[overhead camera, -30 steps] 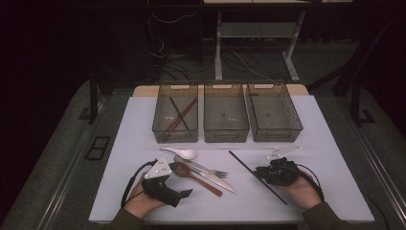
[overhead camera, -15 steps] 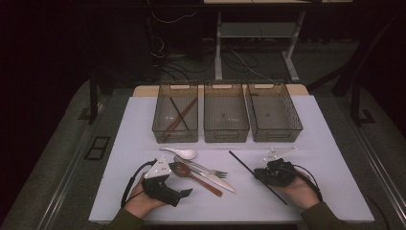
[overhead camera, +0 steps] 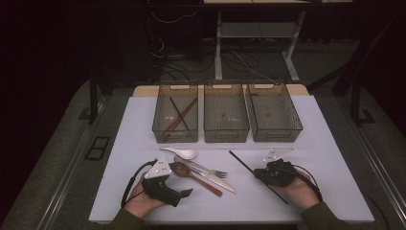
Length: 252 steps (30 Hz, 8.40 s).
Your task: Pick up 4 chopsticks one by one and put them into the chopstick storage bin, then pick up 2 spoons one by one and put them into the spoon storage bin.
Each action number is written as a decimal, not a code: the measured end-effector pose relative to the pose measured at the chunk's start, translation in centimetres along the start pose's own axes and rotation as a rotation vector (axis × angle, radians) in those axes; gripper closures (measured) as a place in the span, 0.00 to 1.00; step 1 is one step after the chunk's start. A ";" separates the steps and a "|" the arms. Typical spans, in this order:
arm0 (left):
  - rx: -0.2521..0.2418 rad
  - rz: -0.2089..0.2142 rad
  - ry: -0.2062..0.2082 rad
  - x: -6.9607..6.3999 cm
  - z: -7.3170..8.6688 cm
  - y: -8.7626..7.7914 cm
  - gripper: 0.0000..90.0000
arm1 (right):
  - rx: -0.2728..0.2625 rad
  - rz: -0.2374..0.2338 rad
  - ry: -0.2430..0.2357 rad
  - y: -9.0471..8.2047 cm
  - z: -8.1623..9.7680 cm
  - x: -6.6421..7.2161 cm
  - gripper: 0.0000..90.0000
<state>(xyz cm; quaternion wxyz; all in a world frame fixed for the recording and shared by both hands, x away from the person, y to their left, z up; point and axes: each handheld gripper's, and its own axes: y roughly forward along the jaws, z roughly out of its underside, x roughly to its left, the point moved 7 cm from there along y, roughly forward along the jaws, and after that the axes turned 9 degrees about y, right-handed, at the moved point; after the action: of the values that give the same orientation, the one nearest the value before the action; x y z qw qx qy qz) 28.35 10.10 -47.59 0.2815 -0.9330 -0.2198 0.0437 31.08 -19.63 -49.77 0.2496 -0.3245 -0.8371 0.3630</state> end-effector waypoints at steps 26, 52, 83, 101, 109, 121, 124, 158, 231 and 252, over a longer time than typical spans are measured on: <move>-0.013 0.018 -0.004 -0.2 -0.1 0.3 0.00 | -0.003 -0.019 0.005 -0.6 -0.2 -0.1 0.95; -0.035 -0.005 -0.005 0.6 -0.2 0.1 0.00 | -0.098 -0.071 0.025 -2.8 -1.9 -0.3 0.95; -0.030 -0.004 -0.001 0.6 -0.1 0.0 0.00 | -0.193 -0.117 0.007 -2.5 -8.0 1.3 0.95; -0.030 0.002 -0.005 0.4 0.0 0.1 0.00 | -0.222 -0.108 0.008 -0.7 -12.5 1.9 0.95; -0.034 0.002 -0.003 0.4 -0.1 0.0 0.00 | -0.226 -0.103 0.002 0.5 -14.9 2.7 0.95; -0.038 0.006 -0.004 0.3 -0.2 0.0 0.00 | -0.214 -0.073 -0.004 2.0 -18.5 3.2 0.95; -0.041 0.007 -0.011 0.2 -0.3 0.1 0.00 | -0.212 -0.067 -0.002 2.6 -19.3 3.2 0.95; -0.044 0.023 0.018 -0.3 -0.7 0.1 0.00 | -0.076 0.010 0.050 12.4 -27.2 4.9 0.95; -0.033 -0.005 -0.007 0.1 -0.5 0.1 0.00 | -0.284 -0.172 -0.015 -1.3 -12.0 2.3 0.33; -0.024 -0.031 -0.016 0.6 -0.5 -0.1 0.00 | -0.303 -0.049 0.081 -4.4 -1.5 -1.6 0.22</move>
<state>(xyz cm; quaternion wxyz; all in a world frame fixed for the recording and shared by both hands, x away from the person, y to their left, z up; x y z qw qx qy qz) 28.95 10.21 -47.12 0.2692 -0.9324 -0.2369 0.0443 31.55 -22.43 -45.74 0.2402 -0.3522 -0.8791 0.2131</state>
